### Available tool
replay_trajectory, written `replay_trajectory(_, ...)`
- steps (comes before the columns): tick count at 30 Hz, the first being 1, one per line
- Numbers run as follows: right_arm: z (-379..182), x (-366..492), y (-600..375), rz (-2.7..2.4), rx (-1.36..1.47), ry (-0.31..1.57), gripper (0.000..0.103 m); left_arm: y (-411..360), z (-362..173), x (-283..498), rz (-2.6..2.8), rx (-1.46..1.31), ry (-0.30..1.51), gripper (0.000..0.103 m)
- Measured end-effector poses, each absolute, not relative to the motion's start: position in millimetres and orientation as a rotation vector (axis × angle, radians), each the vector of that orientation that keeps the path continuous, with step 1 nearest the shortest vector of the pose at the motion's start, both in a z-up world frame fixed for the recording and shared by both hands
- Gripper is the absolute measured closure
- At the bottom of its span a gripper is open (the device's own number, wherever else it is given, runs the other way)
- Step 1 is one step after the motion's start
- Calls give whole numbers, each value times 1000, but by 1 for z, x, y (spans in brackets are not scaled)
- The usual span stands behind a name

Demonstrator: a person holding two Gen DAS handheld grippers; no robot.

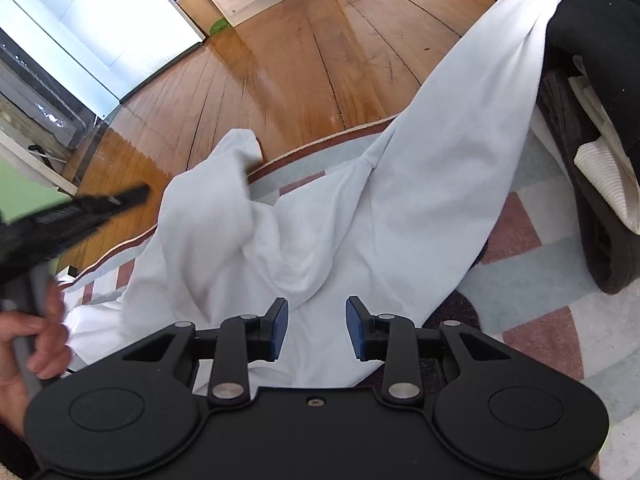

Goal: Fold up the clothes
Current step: 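Pinch a T-shirt fold with the left gripper and lift it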

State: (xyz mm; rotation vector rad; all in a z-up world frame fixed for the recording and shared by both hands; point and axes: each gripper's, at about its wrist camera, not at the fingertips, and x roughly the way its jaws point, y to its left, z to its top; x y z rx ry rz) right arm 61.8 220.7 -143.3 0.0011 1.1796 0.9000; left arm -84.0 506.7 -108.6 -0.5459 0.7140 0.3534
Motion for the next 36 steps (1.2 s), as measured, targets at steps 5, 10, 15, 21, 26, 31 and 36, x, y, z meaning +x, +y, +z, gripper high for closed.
replay_trajectory(5, -145, 64, 219, 881, 6, 1190, 66, 503, -141, -65, 438, -450, 901, 99)
replay_trajectory(10, -142, 68, 213, 869, 22, 1189, 66, 489, -135, -66, 379, -440, 850, 40)
replay_trajectory(15, -142, 73, 205, 849, 52, 1193, 66, 470, -135, -51, 364, -370, 877, 23)
replay_trajectory(21, -145, 70, 211, 862, 61, 1207, 66, 474, -168, -30, 420, -300, 963, 29)
replay_trajectory(26, -145, 64, 217, 875, 41, 1204, 66, 474, -179, -20, 438, -234, 984, 88)
replay_trajectory(31, -148, 65, 216, 861, 40, 1209, 66, 465, -145, -30, 449, -180, 870, 90)
replay_trajectory(36, -153, 67, 213, 845, 49, 1215, 66, 456, -97, -51, 438, -191, 732, 90)
